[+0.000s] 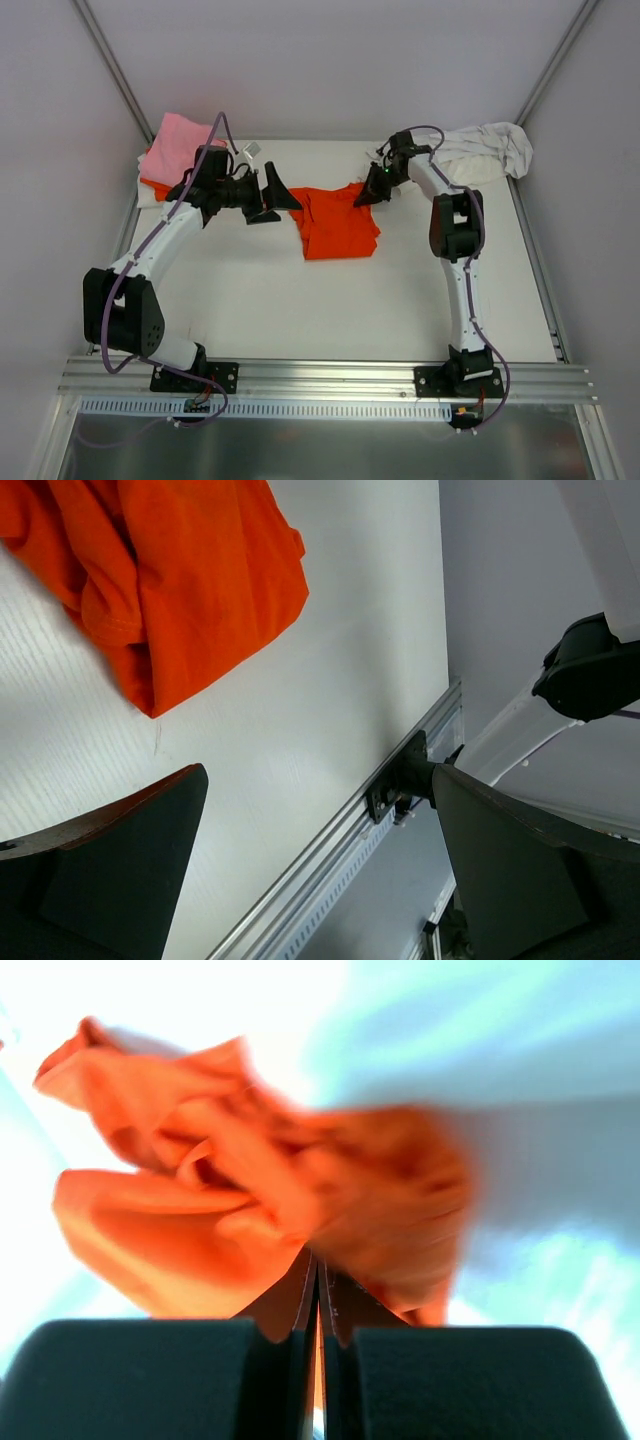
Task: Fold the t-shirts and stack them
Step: Smooth out wrinkles on the folded tshirt
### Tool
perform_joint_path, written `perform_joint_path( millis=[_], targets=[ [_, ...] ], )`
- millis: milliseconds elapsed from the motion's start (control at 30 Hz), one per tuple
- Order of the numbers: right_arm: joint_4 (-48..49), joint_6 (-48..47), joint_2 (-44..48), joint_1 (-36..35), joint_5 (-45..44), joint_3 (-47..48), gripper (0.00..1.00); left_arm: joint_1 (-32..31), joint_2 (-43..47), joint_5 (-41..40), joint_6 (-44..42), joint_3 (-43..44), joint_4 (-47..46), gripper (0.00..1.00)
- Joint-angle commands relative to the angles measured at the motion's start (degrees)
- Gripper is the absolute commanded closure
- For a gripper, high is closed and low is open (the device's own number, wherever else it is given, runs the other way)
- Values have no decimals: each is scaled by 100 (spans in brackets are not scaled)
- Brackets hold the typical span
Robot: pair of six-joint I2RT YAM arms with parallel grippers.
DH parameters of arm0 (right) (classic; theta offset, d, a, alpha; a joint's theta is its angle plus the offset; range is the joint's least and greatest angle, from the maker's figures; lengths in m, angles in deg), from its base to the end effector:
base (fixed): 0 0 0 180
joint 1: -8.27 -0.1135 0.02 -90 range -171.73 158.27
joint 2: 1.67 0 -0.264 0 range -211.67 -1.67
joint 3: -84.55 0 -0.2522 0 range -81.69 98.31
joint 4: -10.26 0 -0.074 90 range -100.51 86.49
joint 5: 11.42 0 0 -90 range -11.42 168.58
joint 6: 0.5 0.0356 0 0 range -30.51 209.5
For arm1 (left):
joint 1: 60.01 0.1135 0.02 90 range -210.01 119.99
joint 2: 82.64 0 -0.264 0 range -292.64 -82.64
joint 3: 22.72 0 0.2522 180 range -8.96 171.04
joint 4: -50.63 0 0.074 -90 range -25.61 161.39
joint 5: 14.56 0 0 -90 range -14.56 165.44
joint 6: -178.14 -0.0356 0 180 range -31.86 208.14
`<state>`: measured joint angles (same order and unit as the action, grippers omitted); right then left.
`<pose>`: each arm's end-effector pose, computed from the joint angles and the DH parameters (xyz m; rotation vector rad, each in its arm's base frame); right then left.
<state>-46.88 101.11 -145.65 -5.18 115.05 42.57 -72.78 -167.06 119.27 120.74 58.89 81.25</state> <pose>0.5113 0.1440 0.1510 -0.2517 2.6507 0.9914 0.3158 -0.0969 0.3090 0.0900 2.2407 -1.2684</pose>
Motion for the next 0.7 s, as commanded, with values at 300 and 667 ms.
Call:
perform_joint_path(
  millis=[300,667],
  targets=[
    [470,-19,1283,45,-307,-947,1,-155,-451,-183,-368,237,-226,1],
    [58,-502,3314,202,-632,-1993,0,-419,-2367,362,-325,1721,-579,4]
  ],
)
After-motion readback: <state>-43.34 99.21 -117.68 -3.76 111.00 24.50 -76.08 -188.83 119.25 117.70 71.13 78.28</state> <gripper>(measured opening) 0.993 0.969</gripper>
